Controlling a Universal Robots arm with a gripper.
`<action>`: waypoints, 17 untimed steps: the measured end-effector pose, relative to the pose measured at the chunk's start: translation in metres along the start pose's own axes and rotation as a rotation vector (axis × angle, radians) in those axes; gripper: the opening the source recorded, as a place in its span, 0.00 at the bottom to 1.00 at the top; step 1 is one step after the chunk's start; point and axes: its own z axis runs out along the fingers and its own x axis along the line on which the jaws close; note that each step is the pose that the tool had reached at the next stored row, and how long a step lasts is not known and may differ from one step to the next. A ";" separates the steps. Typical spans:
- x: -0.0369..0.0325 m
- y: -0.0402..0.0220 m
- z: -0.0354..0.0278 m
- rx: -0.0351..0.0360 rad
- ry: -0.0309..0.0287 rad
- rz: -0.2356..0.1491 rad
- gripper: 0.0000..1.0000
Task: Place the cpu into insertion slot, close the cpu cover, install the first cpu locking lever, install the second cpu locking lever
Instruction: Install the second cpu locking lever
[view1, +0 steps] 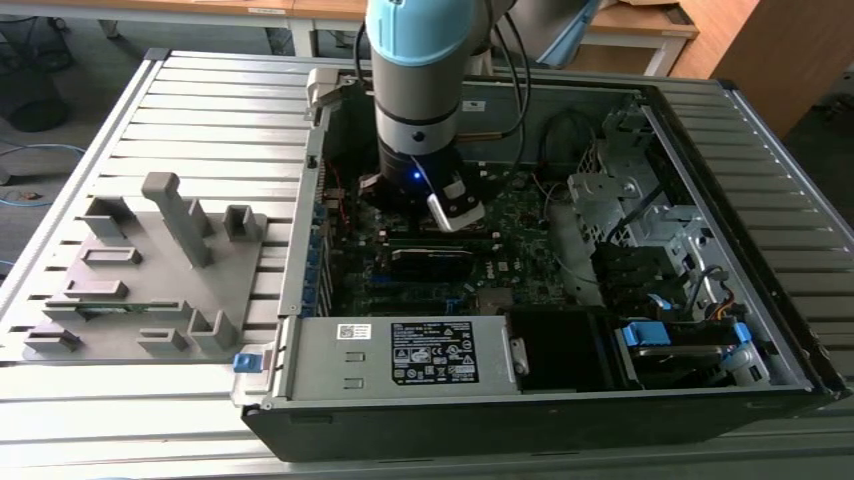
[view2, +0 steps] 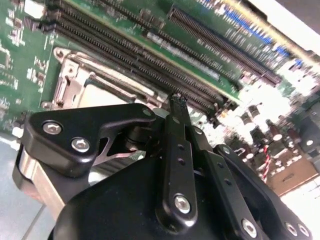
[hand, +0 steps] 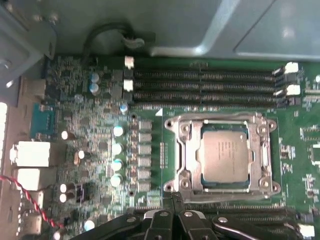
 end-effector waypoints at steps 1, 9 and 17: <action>0.0001 -0.0001 0.0002 -0.0053 0.0000 0.000 0.11; 0.0022 -0.0016 0.0055 -0.0123 0.0004 0.000 0.11; 0.0020 -0.0004 -0.0017 -0.0148 0.0000 0.001 0.11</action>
